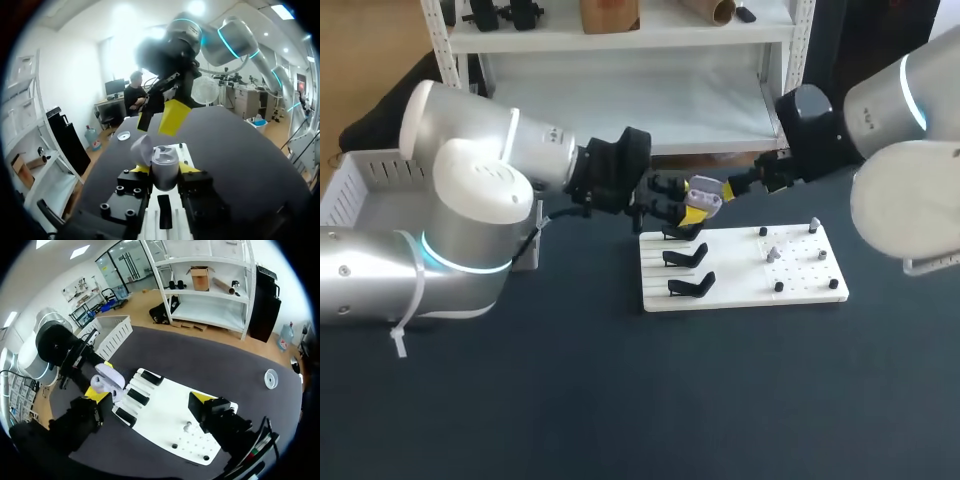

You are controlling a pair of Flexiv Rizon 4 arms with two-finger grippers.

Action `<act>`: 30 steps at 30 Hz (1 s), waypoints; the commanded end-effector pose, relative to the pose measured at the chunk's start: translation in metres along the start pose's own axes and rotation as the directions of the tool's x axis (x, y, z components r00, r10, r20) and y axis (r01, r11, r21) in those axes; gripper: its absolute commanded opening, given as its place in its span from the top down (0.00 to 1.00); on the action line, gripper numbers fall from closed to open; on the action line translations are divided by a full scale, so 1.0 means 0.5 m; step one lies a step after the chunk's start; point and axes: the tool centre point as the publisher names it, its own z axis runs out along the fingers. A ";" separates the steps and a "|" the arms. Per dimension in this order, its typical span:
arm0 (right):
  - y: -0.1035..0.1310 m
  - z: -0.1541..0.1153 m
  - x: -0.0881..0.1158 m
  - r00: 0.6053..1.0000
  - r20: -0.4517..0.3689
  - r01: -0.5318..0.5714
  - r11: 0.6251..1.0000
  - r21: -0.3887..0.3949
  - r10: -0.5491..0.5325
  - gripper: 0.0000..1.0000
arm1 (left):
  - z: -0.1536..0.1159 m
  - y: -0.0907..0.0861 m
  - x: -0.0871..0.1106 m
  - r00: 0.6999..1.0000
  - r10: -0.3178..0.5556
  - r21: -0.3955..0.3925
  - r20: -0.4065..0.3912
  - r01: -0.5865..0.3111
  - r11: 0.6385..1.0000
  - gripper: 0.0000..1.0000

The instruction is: Pick up each earbud case from the left stands, insert the matching earbuds, close the lid, and place the case in the box.

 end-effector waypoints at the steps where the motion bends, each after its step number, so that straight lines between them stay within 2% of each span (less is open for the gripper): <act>1: -0.006 -0.026 0.013 1.000 -0.012 0.009 0.999 0.041 -0.008 0.00 | -0.021 0.000 0.002 0.999 -0.012 -0.007 0.053 0.012 1.000 1.00; 5: -0.033 -0.043 0.033 0.998 -0.053 0.049 0.991 0.121 -0.043 0.00 | -0.044 0.015 -0.007 0.988 -0.079 -0.004 0.134 0.081 0.997 1.00; 11: -0.078 -0.062 0.071 0.993 -0.117 0.039 0.979 0.201 -0.016 0.00 | -0.071 0.038 -0.025 0.960 -0.196 0.041 0.198 0.192 0.981 1.00; 13: -0.088 -0.069 0.080 0.992 -0.130 0.033 0.976 0.217 -0.005 0.00 | -0.071 0.038 -0.025 0.960 -0.196 0.041 0.198 0.192 0.981 1.00; 18: -0.121 -0.083 0.105 0.984 -0.179 0.071 0.942 0.327 -0.011 0.00 | -0.071 0.038 -0.025 0.960 -0.196 0.041 0.198 0.192 0.981 1.00; 21: -0.142 -0.084 0.115 0.972 -0.235 0.117 0.901 0.417 -0.017 0.00 | -0.071 0.038 -0.025 0.960 -0.196 0.041 0.198 0.192 0.981 1.00; 23: -0.153 -0.084 0.122 0.972 -0.234 0.106 0.894 0.436 -0.002 0.00 | -0.071 0.038 -0.025 0.960 -0.196 0.041 0.198 0.192 0.981 1.00; 27: -0.175 -0.078 0.138 0.968 -0.248 0.086 0.871 0.484 0.043 0.00 | -0.091 0.040 -0.032 0.949 -0.180 0.019 0.260 0.182 0.983 1.00; 30: -0.185 -0.072 0.148 0.967 -0.250 0.079 0.870 0.486 0.052 0.00 | -0.108 0.043 -0.046 0.939 -0.160 0.009 0.303 0.165 0.986 1.00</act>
